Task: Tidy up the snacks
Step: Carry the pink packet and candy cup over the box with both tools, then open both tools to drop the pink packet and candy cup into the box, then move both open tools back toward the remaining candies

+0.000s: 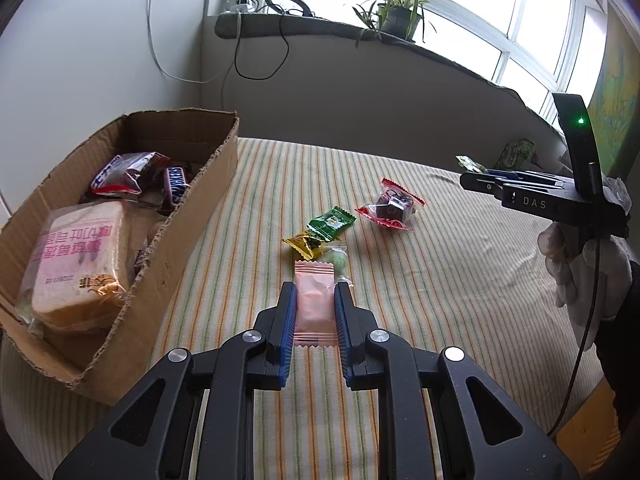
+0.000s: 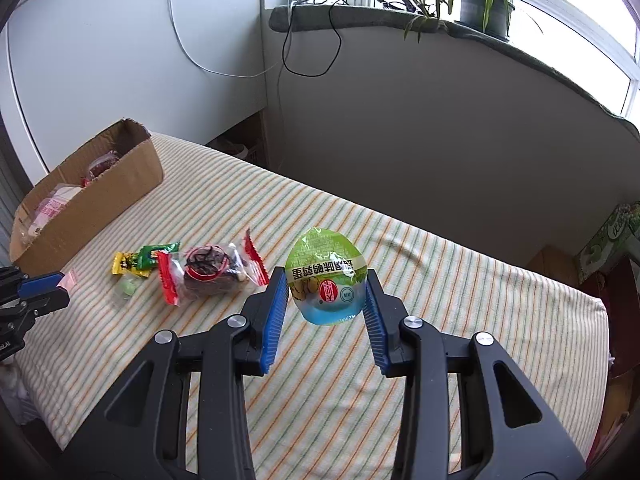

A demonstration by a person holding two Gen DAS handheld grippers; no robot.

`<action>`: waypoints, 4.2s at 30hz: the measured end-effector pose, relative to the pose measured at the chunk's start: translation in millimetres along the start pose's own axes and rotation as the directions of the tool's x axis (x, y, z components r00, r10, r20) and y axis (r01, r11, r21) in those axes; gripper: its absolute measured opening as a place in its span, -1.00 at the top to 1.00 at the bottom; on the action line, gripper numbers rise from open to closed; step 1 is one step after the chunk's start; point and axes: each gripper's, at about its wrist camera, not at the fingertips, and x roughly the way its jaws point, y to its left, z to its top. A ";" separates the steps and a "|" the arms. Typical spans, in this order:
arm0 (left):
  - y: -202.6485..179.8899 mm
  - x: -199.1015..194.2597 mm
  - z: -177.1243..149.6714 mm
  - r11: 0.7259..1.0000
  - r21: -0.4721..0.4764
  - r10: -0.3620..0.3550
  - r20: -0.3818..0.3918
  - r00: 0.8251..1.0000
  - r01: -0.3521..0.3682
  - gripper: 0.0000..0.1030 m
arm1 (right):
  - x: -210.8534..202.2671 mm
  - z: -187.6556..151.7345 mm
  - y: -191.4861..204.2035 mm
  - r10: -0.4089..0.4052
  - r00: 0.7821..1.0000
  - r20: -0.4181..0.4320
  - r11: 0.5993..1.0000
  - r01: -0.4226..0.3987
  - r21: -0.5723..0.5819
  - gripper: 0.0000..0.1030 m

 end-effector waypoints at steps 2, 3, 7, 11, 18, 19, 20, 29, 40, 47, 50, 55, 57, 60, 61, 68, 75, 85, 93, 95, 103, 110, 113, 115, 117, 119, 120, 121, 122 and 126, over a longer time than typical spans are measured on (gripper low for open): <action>4.3 -3.8 1.3 1.000 -0.007 0.001 0.011 1.000 -0.001 0.66 | -5.1 4.5 6.9 0.009 1.000 0.011 1.000 -0.009 -0.008 0.25; 6.5 -6.2 2.2 1.000 -0.012 0.002 0.017 1.000 -0.001 0.66 | -7.1 6.6 11.3 0.013 1.000 0.016 1.000 -0.013 -0.013 0.25; 18.8 -17.4 7.3 0.999 -0.035 0.010 0.046 0.999 -0.008 0.66 | -12.8 17.9 33.9 0.041 0.999 0.032 0.998 -0.040 -0.039 0.26; 35.1 -28.3 12.1 0.998 -0.064 0.022 0.075 0.997 -0.017 0.66 | -14.3 31.1 60.3 0.070 0.996 0.047 0.995 -0.066 -0.075 0.26; 70.9 -47.7 19.8 0.993 -0.109 0.061 0.121 0.991 -0.048 0.66 | -10.7 54.8 103.7 0.118 0.991 0.060 0.985 -0.109 -0.132 0.25; 76.2 -50.1 20.7 0.992 -0.116 0.068 0.126 0.990 -0.053 0.66 | -10.0 57.8 109.3 0.124 0.990 0.061 0.984 -0.115 -0.138 0.26; 81.3 -52.6 21.3 0.991 -0.123 0.076 0.132 0.988 -0.059 0.66 | -9.2 61.0 115.3 0.130 0.990 0.062 0.982 -0.120 -0.145 0.25; 127.7 -65.3 22.6 0.977 -0.178 0.142 0.149 0.979 -0.115 0.66 | 10.3 83.6 154.3 0.176 0.984 0.042 0.968 -0.165 -0.187 0.25; 164.8 -65.6 20.3 0.962 -0.212 0.203 0.139 0.969 -0.171 0.66 | 41.0 107.5 207.1 0.211 0.978 -0.001 0.950 -0.205 -0.234 0.25; 176.7 -61.8 20.8 0.957 -0.219 0.221 0.128 0.967 -0.190 0.66 | 60.8 115.2 230.2 0.220 0.975 -0.034 0.942 -0.221 -0.251 0.25; 180.4 -60.7 21.3 0.955 -0.223 0.227 0.126 0.966 -0.195 0.66 | 68.1 117.9 234.6 0.220 0.974 -0.046 0.941 -0.225 -0.253 0.25; 183.3 -61.1 22.7 0.955 -0.222 0.229 0.126 0.965 -0.197 0.66 | 73.0 120.3 240.3 0.228 0.972 -0.051 0.937 -0.233 -0.260 0.22; 183.4 -61.1 23.7 0.955 -0.222 0.228 0.127 0.965 -0.196 0.66 | 72.9 120.6 242.7 0.232 0.972 -0.049 0.935 -0.236 -0.264 0.22; 182.5 -60.2 25.2 0.956 -0.223 0.225 0.127 0.966 -0.193 0.65 | 72.2 120.7 245.8 0.228 0.973 -0.045 0.935 -0.231 -0.270 0.14; 182.1 -60.2 25.5 0.956 -0.224 0.223 0.127 0.966 -0.191 0.65 | 71.7 121.1 245.8 0.227 0.973 -0.042 0.935 -0.230 -0.271 0.02; 178.7 -63.0 26.7 0.955 -0.229 0.222 0.134 0.966 -0.188 0.05 | 62.5 121.9 242.2 0.229 0.973 -0.012 0.938 -0.225 -0.264 -0.48; 173.9 -64.7 29.4 0.958 -0.222 0.215 0.140 0.967 -0.181 0.05 | 56.3 121.1 234.7 0.228 0.974 -0.005 0.943 -0.222 -0.249 -0.48; 163.1 -68.3 31.9 0.960 -0.204 0.221 0.146 0.964 -0.189 0.05 | 45.1 117.4 220.7 0.231 0.973 0.008 0.950 -0.224 -0.219 -0.48; 153.2 -72.8 33.6 0.964 -0.194 0.216 0.160 0.963 -0.184 0.05 | 31.6 111.2 209.8 0.223 0.975 0.020 0.953 -0.214 -0.214 -0.48; 149.1 -73.7 34.3 0.966 -0.187 0.207 0.162 0.965 -0.176 0.05 | 27.7 109.0 204.2 0.222 0.975 0.021 0.955 -0.213 -0.208 -0.48; 125.6 -73.8 36.2 0.977 -0.156 0.171 0.175 0.970 -0.144 0.05 | 13.0 97.6 166.3 0.197 0.980 0.030 0.969 -0.190 -0.158 -0.48; 100.3 -71.4 39.0 0.987 -0.121 0.126 0.184 0.975 -0.105 0.05 | 4.9 81.5 117.8 0.147 0.989 0.030 0.985 -0.144 -0.097 -0.48; 86.9 -68.8 39.9 0.991 -0.100 0.104 0.183 0.978 -0.086 0.05 | 4.7 73.0 98.2 0.137 0.990 0.021 0.989 -0.135 -0.065 -0.48; 76.3 -66.6 39.4 0.994 -0.082 0.086 0.180 0.980 -0.072 0.05 | 5.8 67.0 88.1 0.127 0.992 0.012 0.991 -0.126 -0.050 -0.48; 67.1 -64.8 39.1 0.996 -0.069 0.068 0.178 0.982 -0.057 0.05 | 7.4 60.6 79.1 0.118 0.993 0.004 0.992 -0.118 -0.034 -0.48; 58.3 -61.6 38.7 0.998 -0.059 0.048 0.174 0.984 -0.038 0.05 | 9.4 54.0 70.8 0.119 0.993 -0.006 0.993 -0.119 -0.013 -0.48; 53.5 -59.7 38.2 0.998 -0.052 0.037 0.170 0.985 -0.029 0.05 | 10.8 51.2 68.6 0.121 0.993 -0.010 0.993 -0.121 -0.006 -0.48; 48.9 -57.3 37.6 0.999 -0.043 0.029 0.164 0.986 -0.023 0.05 | 12.3 48.0 66.0 0.125 0.992 -0.016 0.992 -0.125 -0.002 -0.48; 43.9 -54.7 36.3 0.999 -0.034 0.022 0.158 0.987 -0.016 0.05 | 14.0 45.2 64.6 0.126 0.992 -0.023 0.992 -0.126 0.001 -0.48; 26.5 -42.9 30.6 1.000 -0.012 -0.013 0.125 0.992 0.015 0.05 | 25.4 32.3 57.9 0.131 0.990 -0.055 0.991 -0.130 0.020 -0.48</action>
